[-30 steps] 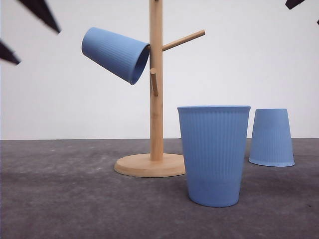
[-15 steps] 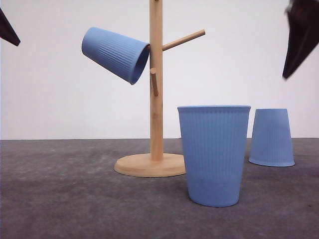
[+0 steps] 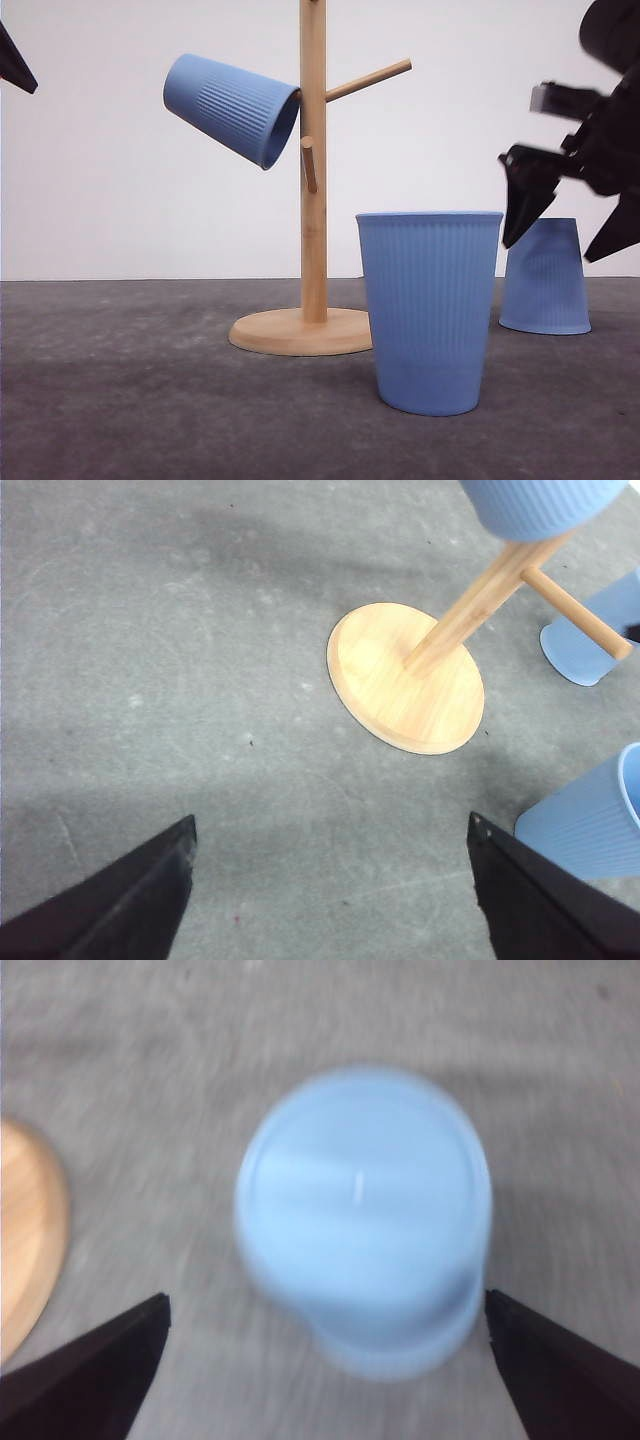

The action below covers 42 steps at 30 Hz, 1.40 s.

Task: Place three cups

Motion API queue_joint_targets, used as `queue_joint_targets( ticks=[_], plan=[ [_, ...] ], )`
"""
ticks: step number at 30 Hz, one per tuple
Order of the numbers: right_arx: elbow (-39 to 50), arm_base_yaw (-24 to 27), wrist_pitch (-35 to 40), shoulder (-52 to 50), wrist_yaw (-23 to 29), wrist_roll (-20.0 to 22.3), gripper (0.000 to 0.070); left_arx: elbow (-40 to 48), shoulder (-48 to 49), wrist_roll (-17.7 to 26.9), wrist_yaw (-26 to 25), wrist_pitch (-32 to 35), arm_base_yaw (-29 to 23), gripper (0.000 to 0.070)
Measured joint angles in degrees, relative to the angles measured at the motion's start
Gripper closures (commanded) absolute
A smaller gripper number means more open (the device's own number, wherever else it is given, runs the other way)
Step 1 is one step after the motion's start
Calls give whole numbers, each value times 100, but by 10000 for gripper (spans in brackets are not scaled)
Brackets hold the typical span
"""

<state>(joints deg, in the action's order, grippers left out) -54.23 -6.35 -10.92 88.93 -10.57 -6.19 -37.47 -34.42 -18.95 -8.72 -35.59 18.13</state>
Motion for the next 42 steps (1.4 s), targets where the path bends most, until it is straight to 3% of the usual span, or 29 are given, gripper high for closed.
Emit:
queue_joint_targets(
  ticks=[2, 6, 8, 14, 21, 25, 31, 36, 42],
  plan=[
    [-5, 0, 233, 172, 98, -1, 68, 0, 1, -25, 64, 0, 0, 202],
    [-5, 0, 440, 406, 160, 27, 274, 0, -1, -102, 148, 0, 0, 202],
    [-5, 0, 449, 436, 165, 51, 326, 0, -1, -127, 158, 0, 0, 202],
    [-5, 0, 64, 188, 43, 131, 327, 0, -2, -145, 246, 0, 0, 202],
    [-5, 23, -760, -1273, -718, -9, 327, 0, 0, -145, 244, 0, 0, 202],
    [2, 147, -403, -1973, -1613, -438, 325, 0, 0, -144, 246, 23, 0, 202],
    [487, 326, 1067, -2362, -2928, -1519, 322, 0, 1, -143, 246, 61, 0, 202],
    [910, 345, 2140, -2307, -3147, -2688, 322, 0, -1, -143, 246, 61, 0, 202],
    [1028, 301, 3042, -2309, -3143, -3609, 322, 0, 1, -143, 246, 61, 0, 202]
  ],
)
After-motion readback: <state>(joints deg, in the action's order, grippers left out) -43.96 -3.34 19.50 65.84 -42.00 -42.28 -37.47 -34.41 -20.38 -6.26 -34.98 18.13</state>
